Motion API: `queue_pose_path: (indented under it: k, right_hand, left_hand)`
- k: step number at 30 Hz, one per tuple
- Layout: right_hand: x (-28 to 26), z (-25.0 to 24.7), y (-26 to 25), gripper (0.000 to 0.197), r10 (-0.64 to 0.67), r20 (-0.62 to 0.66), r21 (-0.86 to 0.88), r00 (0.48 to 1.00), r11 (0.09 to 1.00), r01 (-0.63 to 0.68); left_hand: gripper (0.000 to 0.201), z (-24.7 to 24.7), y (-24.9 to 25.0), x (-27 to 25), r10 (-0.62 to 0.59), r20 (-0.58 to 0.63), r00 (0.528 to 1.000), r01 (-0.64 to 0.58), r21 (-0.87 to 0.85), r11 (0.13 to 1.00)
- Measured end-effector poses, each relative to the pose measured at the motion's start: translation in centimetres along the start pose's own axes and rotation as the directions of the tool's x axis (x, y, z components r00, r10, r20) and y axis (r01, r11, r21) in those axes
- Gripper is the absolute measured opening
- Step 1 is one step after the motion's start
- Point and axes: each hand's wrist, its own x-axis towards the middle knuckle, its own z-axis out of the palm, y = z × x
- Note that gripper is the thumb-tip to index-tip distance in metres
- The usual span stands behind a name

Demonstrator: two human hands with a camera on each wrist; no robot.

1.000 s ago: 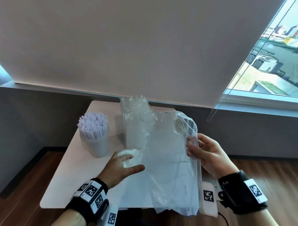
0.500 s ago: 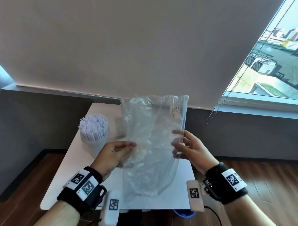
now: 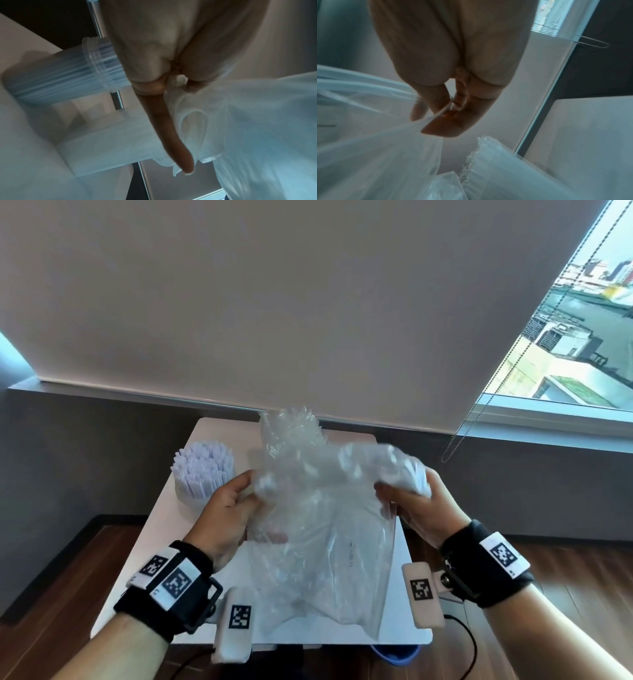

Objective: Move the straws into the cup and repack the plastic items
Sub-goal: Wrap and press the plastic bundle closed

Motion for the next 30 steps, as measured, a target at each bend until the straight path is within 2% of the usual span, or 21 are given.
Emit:
queue_pose_path:
  k: [1,3,4,6,8,9,11,12,13,15,16,18,20,21,23,25,27,29,30]
  right_hand:
    - [0.1,0.3,-0.6,0.027,0.011,0.019,-0.025,1.0,1.0,-0.01]
    - [0.4,0.6,-1.4,0.046,0.078,0.015,-0.027,0.997,0.997,-0.077]
    - [0.6,0.5,-1.4,0.044,0.07,0.019,-0.03,0.997,0.997,-0.07]
    - [0.5,0.4,-1.3,0.013,-0.071,0.045,-0.047,0.996,0.996,0.073]
    - [0.7,-0.3,-0.2,0.046,-0.155,0.078,-0.107,0.985,0.981,0.163]
    - [0.8,-0.5,0.0,0.056,-0.164,0.095,-0.125,0.982,0.977,0.175]
    - [0.9,-0.7,-0.1,0.055,-0.184,0.123,-0.153,0.975,0.967,0.202]
    - [0.9,-0.7,-0.3,0.051,-0.175,0.11,-0.131,0.978,0.973,0.189]
    - [0.9,-0.6,-0.5,0.045,-0.152,0.084,-0.067,0.985,0.985,0.158]
    - [0.6,-0.5,-0.8,0.033,-0.05,0.076,0.178,0.996,0.983,0.036]
    - [0.5,-0.5,-0.7,0.04,0.008,0.093,0.286,0.996,0.958,-0.034]
    - [0.0,-0.2,0.1,0.077,0.115,0.153,0.392,0.982,0.905,-0.167]
    - [-0.8,0.6,1.3,0.096,0.228,0.236,0.379,0.945,0.874,-0.305]
    - [-1.1,1.0,1.9,0.098,0.264,0.264,0.333,0.928,0.878,-0.345]
    - [-1.5,1.7,2.7,0.087,0.259,0.247,0.243,0.934,0.916,-0.319]
    - [-1.4,2.1,2.6,0.063,0.212,0.177,0.207,0.961,0.947,-0.247]
    - [-1.2,2.1,2.0,0.042,0.185,0.14,0.242,0.973,0.946,-0.214]
    - [-1.1,1.8,1.7,0.033,0.164,0.129,0.299,0.978,0.934,-0.196]
    - [-1.0,1.8,1.6,0.032,0.159,0.116,0.328,0.98,0.926,-0.189]
  left_hand:
    - [0.025,0.1,0.0,0.0,0.011,-0.012,1.0,-0.011,0.016,1.0]
    - [0.031,0.4,0.4,-0.3,0.037,-0.058,0.998,-0.033,0.063,0.997]
    - [0.032,0.5,0.6,-0.4,0.034,-0.066,0.997,-0.03,0.066,0.997]
    - [0.028,0.6,0.9,-0.6,-0.028,-0.034,0.999,0.028,0.001,1.0]
    - [0.031,0.4,1.3,-0.7,-0.106,0.032,0.994,0.109,-0.095,0.99]
    - [0.042,0.3,1.4,-0.7,-0.109,0.069,0.992,0.115,-0.098,0.988]
    - [0.066,0.2,1.5,-0.7,-0.083,0.148,0.985,0.088,-0.028,0.996]
    - [0.069,0.3,1.6,-0.7,-0.06,0.165,0.984,0.056,0.027,0.998]
    - [0.069,0.3,1.7,-0.7,-0.03,0.159,0.987,0.017,0.081,0.997]
    - [0.07,0.5,1.9,-0.6,0.059,0.118,0.991,-0.077,0.154,0.985]
    - [0.07,0.6,2.0,-0.5,0.11,0.101,0.989,-0.126,0.172,0.977]
    - [0.068,0.7,2.0,-0.4,0.243,0.083,0.966,-0.257,0.262,0.93]
    - [0.072,0.5,2.1,-0.1,0.363,0.095,0.927,-0.367,0.433,0.823]
    - [0.073,0.5,2.1,-0.1,0.404,0.103,0.909,-0.401,0.483,0.779]
    - [0.077,0.5,2.3,-0.1,0.455,0.114,0.883,-0.445,0.506,0.739]
    - [0.087,0.2,2.3,-0.1,0.451,0.099,0.887,-0.436,0.497,0.75]
    - [0.097,-0.2,2.3,-0.4,0.371,0.059,0.927,-0.362,0.409,0.838]
    - [0.1,-0.7,2.2,-0.8,0.242,0.06,0.968,-0.25,0.227,0.941]
    - [0.1,-0.9,2.0,-1.0,0.176,0.075,0.982,-0.187,0.181,0.966]
